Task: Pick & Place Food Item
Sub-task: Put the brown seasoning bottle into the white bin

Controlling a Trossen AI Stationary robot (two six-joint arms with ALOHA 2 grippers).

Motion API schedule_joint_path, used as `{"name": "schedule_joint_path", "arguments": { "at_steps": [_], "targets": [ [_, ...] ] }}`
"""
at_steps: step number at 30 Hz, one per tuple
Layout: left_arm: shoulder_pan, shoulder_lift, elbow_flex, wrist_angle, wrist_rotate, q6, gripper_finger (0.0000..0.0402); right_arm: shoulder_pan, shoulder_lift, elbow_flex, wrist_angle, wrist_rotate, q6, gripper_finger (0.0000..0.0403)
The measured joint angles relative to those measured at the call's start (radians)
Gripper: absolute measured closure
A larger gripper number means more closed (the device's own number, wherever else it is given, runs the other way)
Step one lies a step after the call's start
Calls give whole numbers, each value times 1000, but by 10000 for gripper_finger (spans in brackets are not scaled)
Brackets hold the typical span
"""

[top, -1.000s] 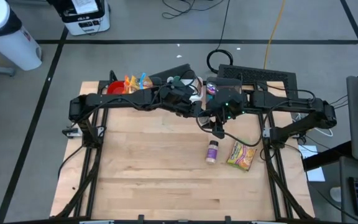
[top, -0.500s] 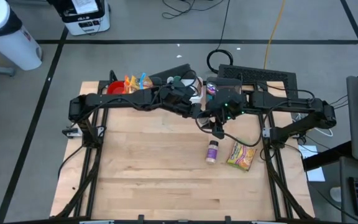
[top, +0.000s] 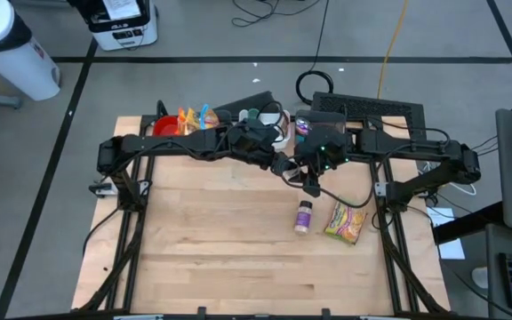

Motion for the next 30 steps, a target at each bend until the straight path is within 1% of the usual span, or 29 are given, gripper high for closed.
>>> {"name": "schedule_joint_path", "arguments": {
  "at_steps": [8, 15, 20, 23, 30],
  "targets": [
    [-1, 3, -4, 121, -56, 29, 220, -3, -5, 1, 10, -21, 16, 217],
    [12, 3, -4, 134, -57, 29, 220, -4, -4, 2, 28, -19, 22, 217],
    [23, 3, -4, 142, -41, 73, 218, -3, -3, 2, 26, -20, 20, 217],
    [35, 3, -4, 143, -12, 61, 201, -7, -3, 2, 24, -19, 19, 217],
    [56, 3, -4, 142, 6, 45, 125, -35, -2, 2, 18, -22, 10, 217]
  ]
}}
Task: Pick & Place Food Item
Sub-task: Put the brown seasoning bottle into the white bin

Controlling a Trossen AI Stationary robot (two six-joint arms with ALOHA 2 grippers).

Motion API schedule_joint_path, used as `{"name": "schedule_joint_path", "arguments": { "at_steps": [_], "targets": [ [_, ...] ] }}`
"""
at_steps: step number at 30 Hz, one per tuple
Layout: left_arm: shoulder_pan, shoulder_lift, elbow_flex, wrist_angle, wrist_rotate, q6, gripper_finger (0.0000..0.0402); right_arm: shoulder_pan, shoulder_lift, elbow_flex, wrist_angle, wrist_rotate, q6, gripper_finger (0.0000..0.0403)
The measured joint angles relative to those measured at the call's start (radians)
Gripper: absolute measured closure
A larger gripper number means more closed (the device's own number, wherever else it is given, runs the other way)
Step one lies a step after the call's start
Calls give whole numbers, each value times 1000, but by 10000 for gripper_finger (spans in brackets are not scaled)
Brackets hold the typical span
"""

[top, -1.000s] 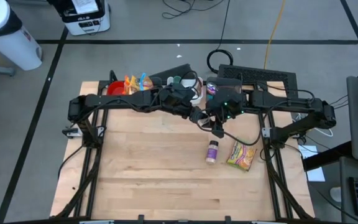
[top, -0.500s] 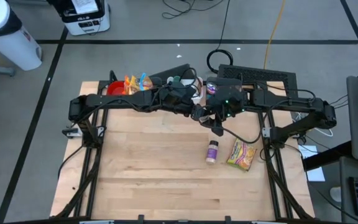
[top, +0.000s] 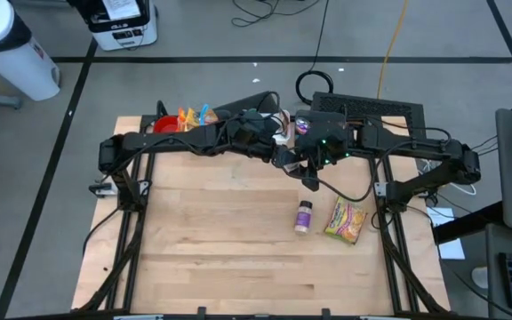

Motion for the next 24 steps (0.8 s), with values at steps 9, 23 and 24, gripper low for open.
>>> {"name": "schedule_joint_path", "arguments": {
  "at_steps": [9, 23, 24],
  "targets": [
    [-1, 0, 1, -85, -36, 29, 77, -18, 0, 0, 0, -3, -29, 217],
    [2, 41, 2, -45, 4, -55, 108, -31, 0, -1, -41, -1, -78, 217],
    [3, 41, 2, -45, 4, -55, 111, -31, 0, -1, -41, -2, -81, 217]
  ]
}}
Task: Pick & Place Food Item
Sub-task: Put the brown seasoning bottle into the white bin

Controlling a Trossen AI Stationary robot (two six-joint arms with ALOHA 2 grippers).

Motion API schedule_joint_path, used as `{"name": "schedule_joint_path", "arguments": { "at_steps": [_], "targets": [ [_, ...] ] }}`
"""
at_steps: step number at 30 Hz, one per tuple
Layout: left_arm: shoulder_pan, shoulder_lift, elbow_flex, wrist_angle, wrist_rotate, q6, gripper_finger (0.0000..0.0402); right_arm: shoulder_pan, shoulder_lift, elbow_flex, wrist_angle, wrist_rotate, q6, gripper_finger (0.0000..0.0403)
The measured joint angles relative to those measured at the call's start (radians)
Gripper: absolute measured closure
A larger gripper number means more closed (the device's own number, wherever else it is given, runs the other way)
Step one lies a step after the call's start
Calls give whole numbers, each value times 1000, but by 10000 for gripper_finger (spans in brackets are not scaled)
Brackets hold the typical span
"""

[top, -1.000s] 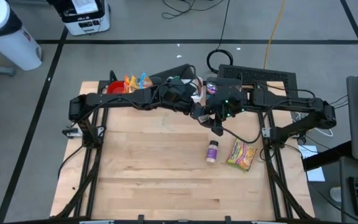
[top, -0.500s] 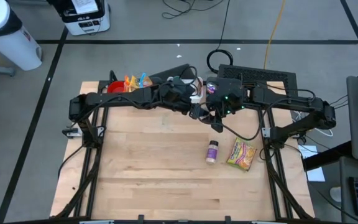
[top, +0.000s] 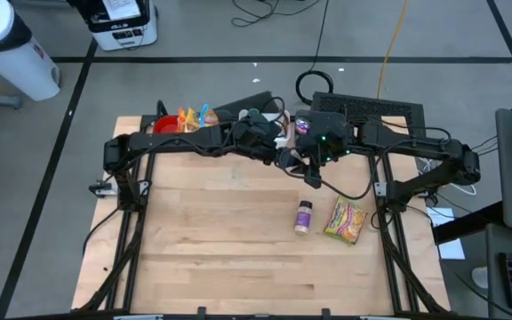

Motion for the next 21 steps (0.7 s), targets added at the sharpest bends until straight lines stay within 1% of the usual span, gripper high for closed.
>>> {"name": "schedule_joint_path", "arguments": {
  "at_steps": [6, 14, 21],
  "targets": [
    [8, 0, 0, -2, 55, -24, 132, 0, 0, 0, 7, -1, -10, 217],
    [7, 0, 0, -2, 63, -31, 174, 0, 0, 0, 6, -1, -11, 217],
    [9, 0, 0, -4, 64, -46, 182, 0, 0, 0, 2, -2, -10, 217]
  ]
}}
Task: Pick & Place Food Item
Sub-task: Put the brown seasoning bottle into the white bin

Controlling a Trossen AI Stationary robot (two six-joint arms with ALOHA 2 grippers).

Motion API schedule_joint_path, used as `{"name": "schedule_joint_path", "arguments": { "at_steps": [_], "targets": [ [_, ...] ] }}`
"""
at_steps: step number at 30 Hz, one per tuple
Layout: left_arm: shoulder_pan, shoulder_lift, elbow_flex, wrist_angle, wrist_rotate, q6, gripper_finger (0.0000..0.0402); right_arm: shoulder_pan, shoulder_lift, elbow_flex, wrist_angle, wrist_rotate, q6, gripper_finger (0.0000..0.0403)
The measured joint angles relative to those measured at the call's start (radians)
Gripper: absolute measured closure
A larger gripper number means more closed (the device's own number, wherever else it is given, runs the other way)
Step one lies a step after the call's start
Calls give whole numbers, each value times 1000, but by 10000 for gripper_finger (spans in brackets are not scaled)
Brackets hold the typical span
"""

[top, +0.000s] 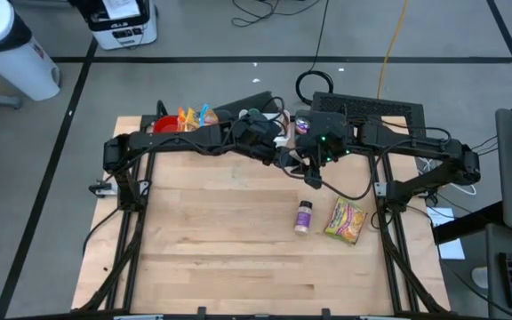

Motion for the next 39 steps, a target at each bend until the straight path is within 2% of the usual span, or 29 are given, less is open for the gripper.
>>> {"name": "schedule_joint_path", "arguments": {
  "at_steps": [10, 16, 22, 33, 39],
  "targets": [
    [0, 0, 0, -1, 2, 0, 183, 1, 0, 0, -1, 0, -1, 215],
    [0, -1, -2, 0, 1, 31, 185, 2, 0, 3, 25, 0, 0, 186],
    [8, -1, -2, 2, 2, 72, 223, 2, 0, 3, 23, 0, 1, 178],
    [16, -1, -2, -7, -7, 105, 224, 2, 0, 1, 13, 3, -7, 175],
    [36, -1, -1, -66, 1, 143, 224, -9, 0, 1, -23, 8, -17, 169]
  ]
}}
